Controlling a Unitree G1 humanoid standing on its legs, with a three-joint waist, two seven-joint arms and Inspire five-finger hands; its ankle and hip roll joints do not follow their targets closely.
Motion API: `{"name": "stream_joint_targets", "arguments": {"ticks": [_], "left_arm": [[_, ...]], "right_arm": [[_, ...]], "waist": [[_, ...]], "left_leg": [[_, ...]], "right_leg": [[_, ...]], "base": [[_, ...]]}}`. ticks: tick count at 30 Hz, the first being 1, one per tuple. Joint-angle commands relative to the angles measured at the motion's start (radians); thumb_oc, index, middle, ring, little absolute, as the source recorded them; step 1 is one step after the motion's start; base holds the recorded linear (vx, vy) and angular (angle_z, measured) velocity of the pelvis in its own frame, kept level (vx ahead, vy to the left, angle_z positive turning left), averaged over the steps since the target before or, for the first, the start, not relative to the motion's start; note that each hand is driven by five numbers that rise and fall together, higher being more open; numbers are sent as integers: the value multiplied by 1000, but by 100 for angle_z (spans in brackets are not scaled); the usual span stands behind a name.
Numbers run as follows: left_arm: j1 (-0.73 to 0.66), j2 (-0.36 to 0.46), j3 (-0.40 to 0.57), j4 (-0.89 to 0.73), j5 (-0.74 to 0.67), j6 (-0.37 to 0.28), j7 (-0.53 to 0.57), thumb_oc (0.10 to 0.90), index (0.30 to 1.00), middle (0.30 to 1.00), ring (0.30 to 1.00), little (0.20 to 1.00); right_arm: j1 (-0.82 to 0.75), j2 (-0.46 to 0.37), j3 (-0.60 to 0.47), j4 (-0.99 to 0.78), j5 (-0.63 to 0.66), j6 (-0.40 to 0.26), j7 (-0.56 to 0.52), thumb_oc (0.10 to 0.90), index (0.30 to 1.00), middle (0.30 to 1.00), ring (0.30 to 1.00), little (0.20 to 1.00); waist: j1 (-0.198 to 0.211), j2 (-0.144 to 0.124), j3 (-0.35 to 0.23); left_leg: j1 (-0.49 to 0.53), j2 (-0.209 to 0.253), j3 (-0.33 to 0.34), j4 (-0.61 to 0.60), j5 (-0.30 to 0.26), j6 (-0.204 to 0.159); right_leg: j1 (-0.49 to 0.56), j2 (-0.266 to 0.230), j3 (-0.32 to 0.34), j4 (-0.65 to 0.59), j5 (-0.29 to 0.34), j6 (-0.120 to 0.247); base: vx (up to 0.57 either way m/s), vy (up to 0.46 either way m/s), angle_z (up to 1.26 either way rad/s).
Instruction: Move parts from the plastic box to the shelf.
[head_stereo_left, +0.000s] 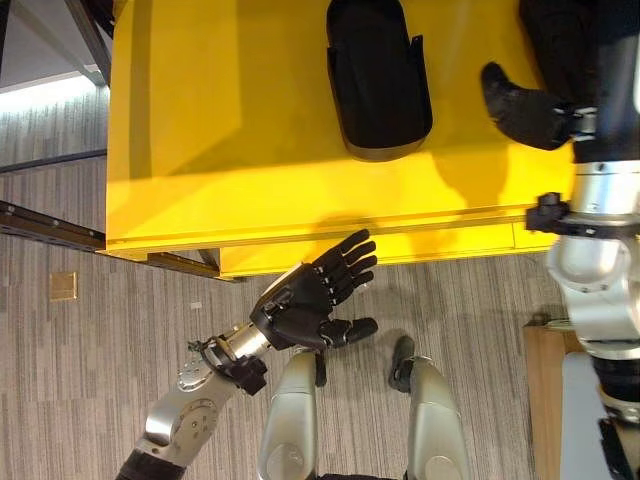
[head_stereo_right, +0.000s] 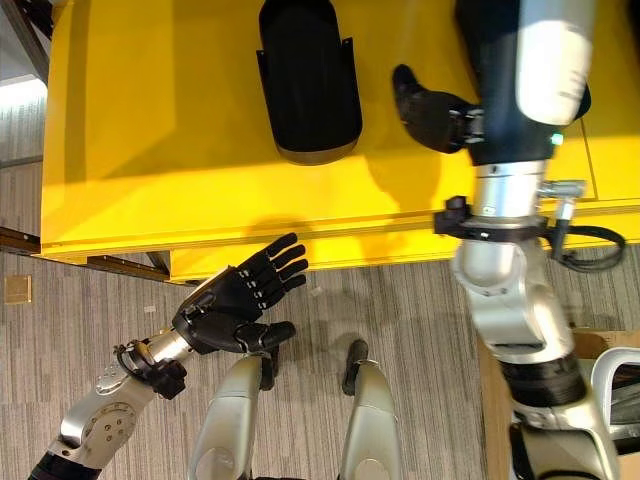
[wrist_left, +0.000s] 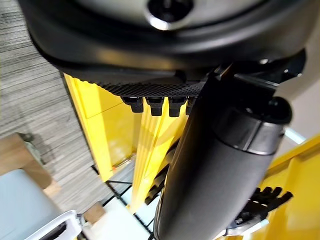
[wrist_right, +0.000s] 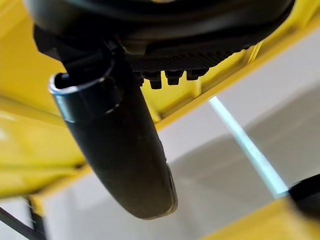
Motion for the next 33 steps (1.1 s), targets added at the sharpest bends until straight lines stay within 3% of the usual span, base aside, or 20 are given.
{"name": "stream_joint_targets", "arguments": {"ticks": [1,7,12,15,20,25,28,29,33], "left_arm": [[18,1,16,-197,-13,-98,-63,900,1000,1000,1000,1000],[46,51,83,-223,-4,-101,-120,900,1000,1000,1000,1000],[50,74,92,-238,16,47,-192,900,1000,1000,1000,1000],[67,88,103,-236,7,76,-205,900,1000,1000,1000,1000],[80,112,122,-229,-38,61,-218,900,1000,1000,1000,1000],[77,91,132,-201,-58,20,-144,900,1000,1000,1000,1000],[93,68,143,-188,-54,19,-150,900,1000,1000,1000,1000],[111,51,141,-175,-48,7,-167,900,1000,1000,1000,1000],[119,31,126,-157,-32,-22,-178,900,1000,1000,1000,1000]], "right_arm": [[-81,-70,-106,-91,47,-55,-112,900,1000,1000,1000,1000],[64,-97,-215,-53,71,-47,-121,900,1000,1000,1000,1000],[125,-118,-240,-3,26,-48,-112,900,1000,1000,1000,1000],[154,-143,-256,27,26,-46,-104,900,1000,1000,1000,1000],[162,-178,-265,70,56,-33,-89,900,1000,1000,1000,1000],[133,-162,-233,113,100,-48,-63,900,1000,1000,1000,1000],[123,-140,-220,107,94,-65,-41,900,1000,1000,1000,1000],[105,-134,-202,102,84,-69,-27,900,1000,1000,1000,1000],[70,-134,-168,93,69,-65,-12,900,1000,1000,1000,1000]], "waist": [[-42,34,-38],[-63,34,-46],[-75,35,-49],[-75,33,-52],[-66,30,-55],[-46,26,-59],[-33,25,-71],[-25,19,-82],[-29,12,-95]], "left_leg": [[116,43,16,-101,-1,-8],[138,60,31,-133,14,-17],[160,77,40,-158,25,-25],[166,86,41,-167,30,-29],[171,99,34,-178,40,-34],[186,134,13,-227,83,-53],[206,170,0,-294,135,-75],[225,203,-6,-376,191,-95],[252,243,25,-456,249,-117]], "right_leg": [[77,16,36,-24,-30,-3],[92,11,34,-52,-20,10],[107,14,31,-70,-15,13],[112,16,24,-71,-19,13],[117,25,11,-58,-30,10],[116,51,-20,-9,-68,-9],[122,67,-38,8,-85,-17],[126,84,-43,-1,-86,-21],[143,97,-57,-66,-62,-21]], "base": [[3,-1,-6],[-7,-25,-6],[-13,-46,1],[-11,-71,-2],[-13,-115,1],[-25,-227,7],[9,-206,9],[-2,-237,13],[-45,-166,15]]}}
